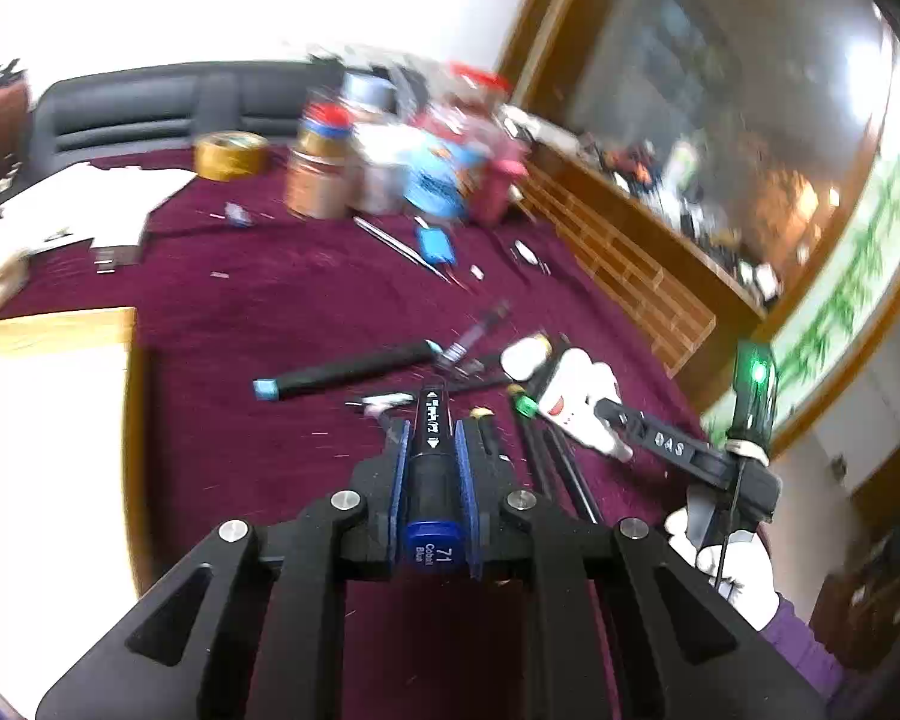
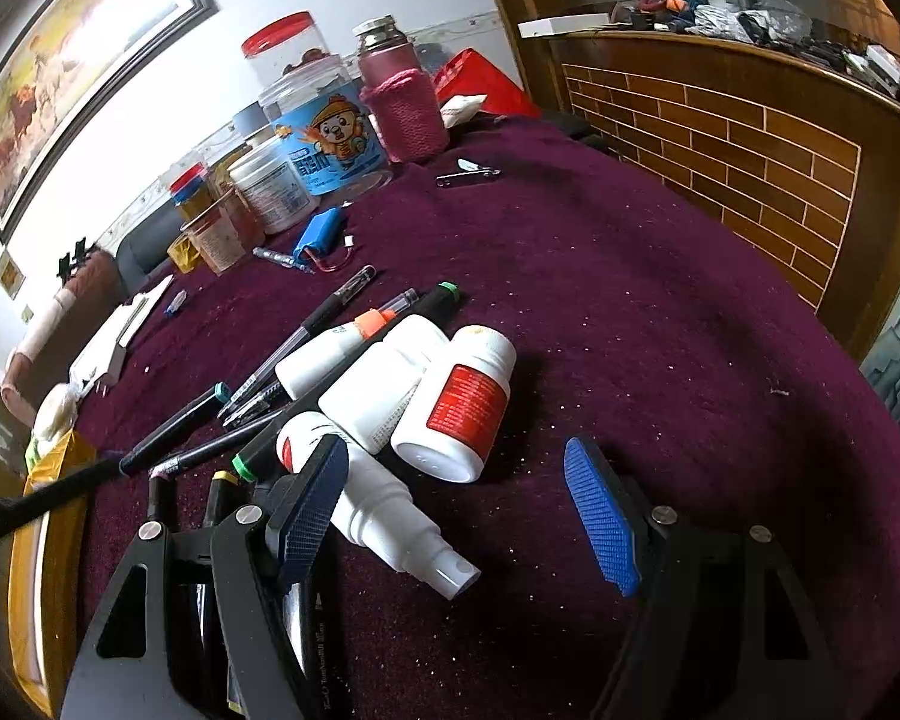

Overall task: Organize rigid objects
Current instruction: 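Grasp a black marker with the left gripper while the right gripper grasps another, then place the markers upright in the white tray and open both grippers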

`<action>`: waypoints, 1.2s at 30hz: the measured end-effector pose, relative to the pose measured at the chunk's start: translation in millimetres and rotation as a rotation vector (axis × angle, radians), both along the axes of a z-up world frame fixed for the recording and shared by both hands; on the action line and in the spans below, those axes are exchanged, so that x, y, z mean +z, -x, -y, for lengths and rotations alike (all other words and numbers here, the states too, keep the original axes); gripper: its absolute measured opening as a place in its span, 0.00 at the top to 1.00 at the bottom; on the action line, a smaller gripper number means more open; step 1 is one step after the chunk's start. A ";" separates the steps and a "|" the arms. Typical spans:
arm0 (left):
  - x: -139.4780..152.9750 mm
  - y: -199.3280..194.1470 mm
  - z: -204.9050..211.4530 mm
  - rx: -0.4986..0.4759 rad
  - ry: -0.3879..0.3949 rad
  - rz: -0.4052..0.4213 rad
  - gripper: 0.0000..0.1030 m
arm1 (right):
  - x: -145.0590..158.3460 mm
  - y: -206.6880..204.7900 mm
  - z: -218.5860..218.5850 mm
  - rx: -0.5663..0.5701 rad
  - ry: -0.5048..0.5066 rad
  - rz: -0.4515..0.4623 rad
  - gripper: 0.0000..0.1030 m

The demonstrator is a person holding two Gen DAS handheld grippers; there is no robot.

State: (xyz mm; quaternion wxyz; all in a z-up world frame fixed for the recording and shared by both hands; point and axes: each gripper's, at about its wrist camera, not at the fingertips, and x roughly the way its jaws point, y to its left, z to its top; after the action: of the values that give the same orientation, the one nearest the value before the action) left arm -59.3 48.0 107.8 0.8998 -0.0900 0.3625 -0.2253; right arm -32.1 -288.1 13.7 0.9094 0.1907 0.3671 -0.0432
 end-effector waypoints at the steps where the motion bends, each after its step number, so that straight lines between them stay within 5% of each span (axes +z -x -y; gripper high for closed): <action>1: 2.9 4.6 -11.7 0.011 0.019 0.008 0.88 | 1.8 0.2 -1.6 0.011 0.010 -0.005 0.35; 4: 8.7 20.8 -50.4 0.055 0.062 0.034 0.88 | 23.2 13.0 -25.4 0.080 0.097 0.024 0.35; 11: 0.3 32.4 -120.6 0.187 0.090 0.023 0.88 | 32.6 12.5 -169.4 0.554 0.316 -0.031 0.40; 16: -19.2 27.3 -155.8 0.272 0.064 -0.016 0.88 | -1.0 -21.2 -207.9 0.570 0.410 -0.173 0.55; 18: -27.5 19.9 -168.4 0.300 0.074 -0.036 0.88 | -3.8 -26.0 -203.0 0.548 0.360 -0.182 0.60; 20: -35.1 9.5 -173.7 0.315 0.081 -0.056 0.88 | -2.8 -28.6 -194.4 0.526 0.315 -0.196 0.88; 28: -56.9 -32.2 -188.0 0.414 0.096 -0.117 0.88 | 30.8 -12.9 -182.0 0.535 0.129 -0.157 0.88; 36: -75.9 -68.6 -188.1 0.512 0.030 -0.150 0.82 | 71.2 -29.8 -267.3 0.713 -0.109 -0.149 0.87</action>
State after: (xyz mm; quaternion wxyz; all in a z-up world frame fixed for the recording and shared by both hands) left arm 9.4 236.1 31.9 0.8968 -0.2085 0.3900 0.0114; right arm -2.2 -20.8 84.8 0.8264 0.0954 0.4777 0.2825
